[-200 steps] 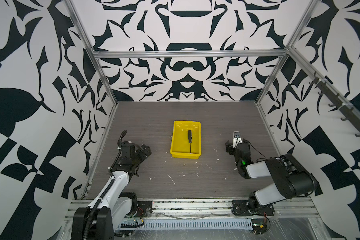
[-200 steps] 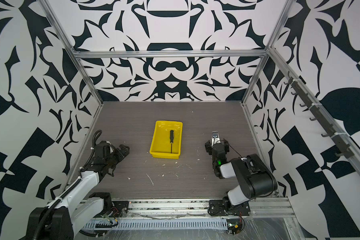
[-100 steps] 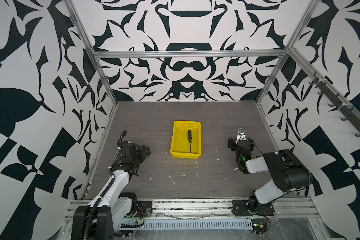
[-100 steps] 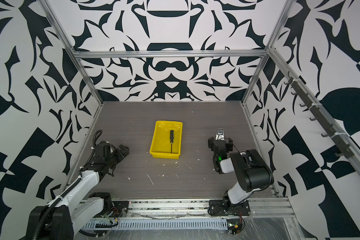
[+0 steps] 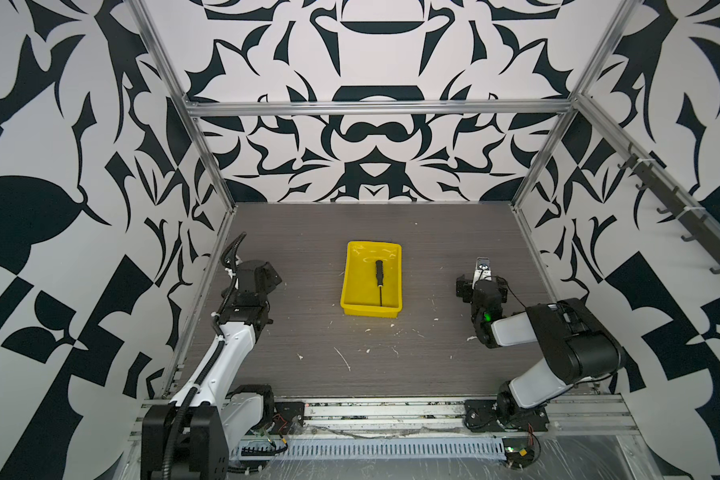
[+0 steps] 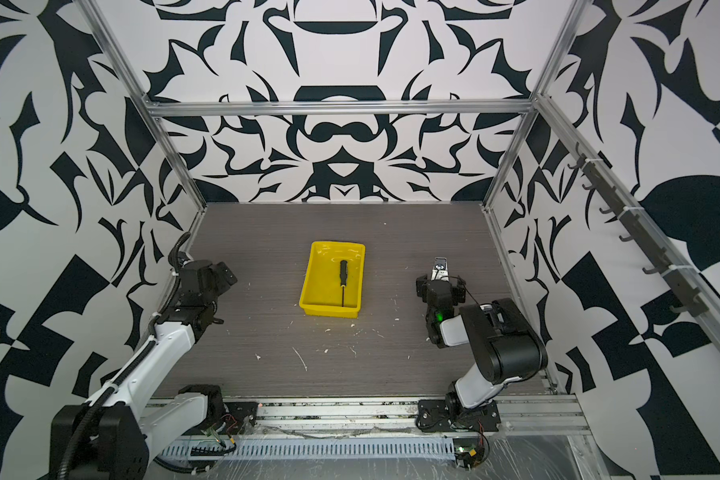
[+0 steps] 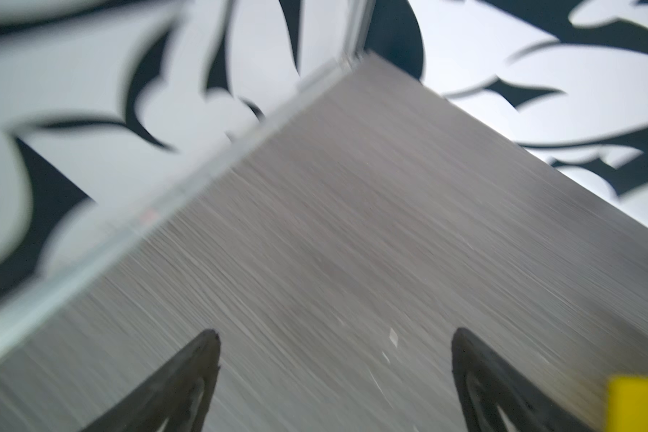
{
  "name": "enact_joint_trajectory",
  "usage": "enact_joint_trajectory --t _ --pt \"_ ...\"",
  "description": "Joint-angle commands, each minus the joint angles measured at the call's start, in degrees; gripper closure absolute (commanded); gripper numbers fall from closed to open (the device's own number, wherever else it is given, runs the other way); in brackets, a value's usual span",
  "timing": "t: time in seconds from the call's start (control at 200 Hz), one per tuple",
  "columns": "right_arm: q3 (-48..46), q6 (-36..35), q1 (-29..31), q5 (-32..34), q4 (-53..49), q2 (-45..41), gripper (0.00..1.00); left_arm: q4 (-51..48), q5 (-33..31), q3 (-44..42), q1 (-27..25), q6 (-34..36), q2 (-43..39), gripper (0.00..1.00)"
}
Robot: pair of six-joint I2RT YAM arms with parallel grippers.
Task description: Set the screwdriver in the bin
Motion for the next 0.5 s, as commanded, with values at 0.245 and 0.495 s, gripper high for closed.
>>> enact_joint_trajectory --t 0.245,0.495 --pt "1.07 0.9 -0.07 1.09 1.17 -0.86 0.0 24.18 2.72 -11.18 0.08 16.94 6.67 0.01" --pt "1.06 0.86 -0.02 1.09 1.08 -0.91 0.0 32.53 11.87 -10.56 0.13 21.69 12.61 0.01"
